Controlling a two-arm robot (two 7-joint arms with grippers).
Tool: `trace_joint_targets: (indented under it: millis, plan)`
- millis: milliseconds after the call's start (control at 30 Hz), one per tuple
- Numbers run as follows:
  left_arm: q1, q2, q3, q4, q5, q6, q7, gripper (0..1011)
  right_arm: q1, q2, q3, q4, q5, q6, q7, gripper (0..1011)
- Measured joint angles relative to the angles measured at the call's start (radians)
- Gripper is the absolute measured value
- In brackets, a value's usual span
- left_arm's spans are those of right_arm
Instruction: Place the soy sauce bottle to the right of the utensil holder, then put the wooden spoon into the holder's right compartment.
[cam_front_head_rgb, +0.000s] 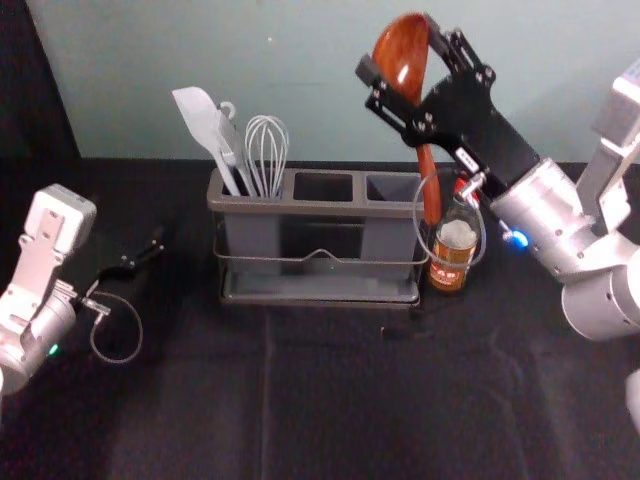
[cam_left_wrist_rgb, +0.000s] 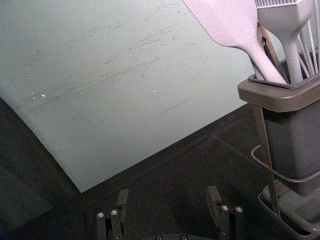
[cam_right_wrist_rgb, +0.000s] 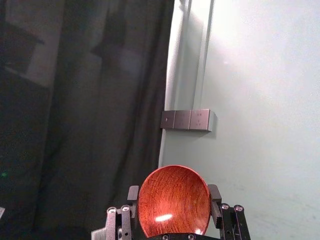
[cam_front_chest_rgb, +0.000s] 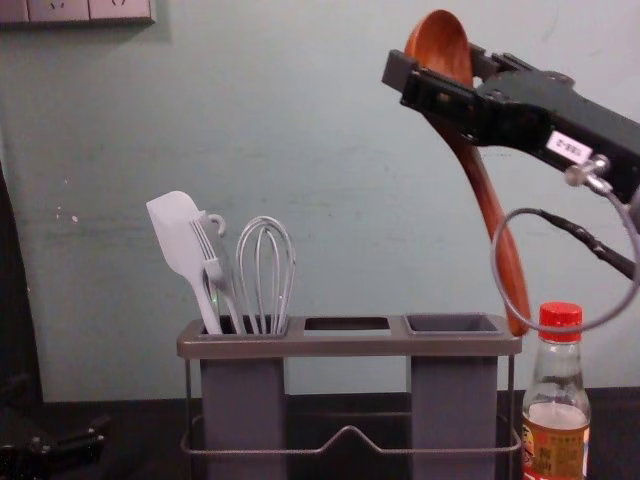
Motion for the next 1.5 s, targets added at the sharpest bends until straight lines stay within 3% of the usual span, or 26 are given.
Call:
trace_joint_targets:
  millis: [300,667,1067,1500]
  plan:
    - [0.000,0.000,0.000,0.000,0.000,0.000,0.000,1000,0.112,-0.028,-0.033,0.141,0.033,-0.066,0.033,838]
    - [0.000,0.000,0.000,0.000,0.000,0.000,0.000,1000,0.195,-0.081,-0.063,0.331,0.100,-0.249,0.108,839]
    - [0.000,0.000,0.000,0.000,0.000,0.000,0.000,1000,0.212,-0.153,-0.043,0.506,0.157,-0.415,0.158,839]
    - [0.000,0.000,0.000,0.000,0.000,0.000,0.000,1000,0.182,-0.181,-0.017,0.577,0.173,-0.469,0.183,838]
